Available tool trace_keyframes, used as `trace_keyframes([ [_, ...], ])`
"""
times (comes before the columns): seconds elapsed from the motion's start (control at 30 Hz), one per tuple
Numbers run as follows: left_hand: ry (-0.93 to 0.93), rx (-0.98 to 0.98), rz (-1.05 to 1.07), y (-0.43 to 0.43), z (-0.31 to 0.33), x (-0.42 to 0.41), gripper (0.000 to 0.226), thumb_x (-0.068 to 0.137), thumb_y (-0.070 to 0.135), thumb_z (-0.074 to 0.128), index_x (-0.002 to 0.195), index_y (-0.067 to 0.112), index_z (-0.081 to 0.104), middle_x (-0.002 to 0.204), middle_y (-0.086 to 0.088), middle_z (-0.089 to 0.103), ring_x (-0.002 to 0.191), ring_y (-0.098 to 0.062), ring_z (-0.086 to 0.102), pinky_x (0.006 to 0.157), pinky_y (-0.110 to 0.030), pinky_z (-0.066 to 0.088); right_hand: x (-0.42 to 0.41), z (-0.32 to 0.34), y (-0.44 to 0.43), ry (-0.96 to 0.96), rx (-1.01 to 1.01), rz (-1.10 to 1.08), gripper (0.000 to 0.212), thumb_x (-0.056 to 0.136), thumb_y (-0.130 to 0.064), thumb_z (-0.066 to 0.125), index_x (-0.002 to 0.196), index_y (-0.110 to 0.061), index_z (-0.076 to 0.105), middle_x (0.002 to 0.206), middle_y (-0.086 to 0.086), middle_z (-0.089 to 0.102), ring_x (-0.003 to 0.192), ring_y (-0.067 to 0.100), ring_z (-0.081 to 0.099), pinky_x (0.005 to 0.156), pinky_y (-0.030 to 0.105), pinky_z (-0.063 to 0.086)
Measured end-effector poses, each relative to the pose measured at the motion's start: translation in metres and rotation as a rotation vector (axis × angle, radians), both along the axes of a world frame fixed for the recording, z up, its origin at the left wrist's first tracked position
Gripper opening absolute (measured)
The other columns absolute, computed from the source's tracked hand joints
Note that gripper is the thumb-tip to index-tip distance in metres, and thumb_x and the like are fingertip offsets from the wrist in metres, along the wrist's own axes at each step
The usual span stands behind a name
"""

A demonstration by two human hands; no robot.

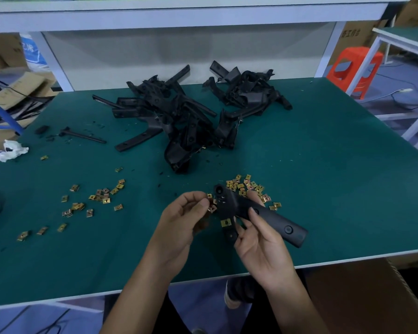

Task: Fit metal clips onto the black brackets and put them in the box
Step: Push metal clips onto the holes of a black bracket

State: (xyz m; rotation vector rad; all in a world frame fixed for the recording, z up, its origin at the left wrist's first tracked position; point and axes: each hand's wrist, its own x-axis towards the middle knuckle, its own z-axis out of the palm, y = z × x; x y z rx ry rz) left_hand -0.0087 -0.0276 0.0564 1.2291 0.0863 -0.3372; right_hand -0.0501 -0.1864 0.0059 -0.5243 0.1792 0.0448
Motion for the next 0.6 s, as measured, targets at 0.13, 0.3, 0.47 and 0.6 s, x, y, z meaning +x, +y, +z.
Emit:
trace_keyframes([
  [0.13,0.030,-0.019,0.037,-0.0040,-0.0008,-0.0027,0.016,0.097,0.008,0.060,0.107,0.010,0.072,0.084,0.002,0.070,0.070,-0.005,0.061,0.065,-0.019,0.051,-0.0009,0.0015,0.0014,-0.008,-0.009,0.005,0.034,0.094,-0.017,0.059,0.119,-0.034,0.075,0.122,0.009,0.073,0.092,0.019,0.073,0.075,0.032,0.061],
  [0.3,0.034,-0.014,0.051,-0.0055,-0.0005,-0.0034,0.012,0.094,0.010,0.064,0.100,0.010,0.074,0.083,0.002,0.070,0.066,-0.003,0.060,0.061,-0.018,0.052,-0.0021,0.0034,0.0013,-0.017,-0.009,0.003,0.034,0.093,-0.016,0.059,0.117,-0.033,0.075,0.123,0.010,0.072,0.091,0.020,0.073,0.074,0.033,0.061],
  [0.47,-0.019,0.077,0.054,-0.0045,-0.0010,-0.0034,0.011,0.094,0.008,0.065,0.099,0.009,0.075,0.079,0.000,0.067,0.063,-0.004,0.056,0.061,-0.018,0.051,-0.0016,0.0030,0.0015,-0.025,-0.007,0.004,0.037,0.095,-0.015,0.058,0.127,-0.031,0.066,0.126,0.012,0.069,0.096,0.023,0.071,0.079,0.034,0.061],
  [0.6,-0.043,0.129,0.074,-0.0050,-0.0016,-0.0038,0.009,0.094,0.008,0.066,0.098,0.009,0.074,0.074,0.004,0.066,0.063,-0.004,0.056,0.061,-0.018,0.050,-0.0026,0.0054,0.0024,-0.043,-0.037,0.017,0.033,0.097,-0.014,0.055,0.121,-0.032,0.069,0.123,0.011,0.071,0.095,0.022,0.070,0.080,0.034,0.060],
])
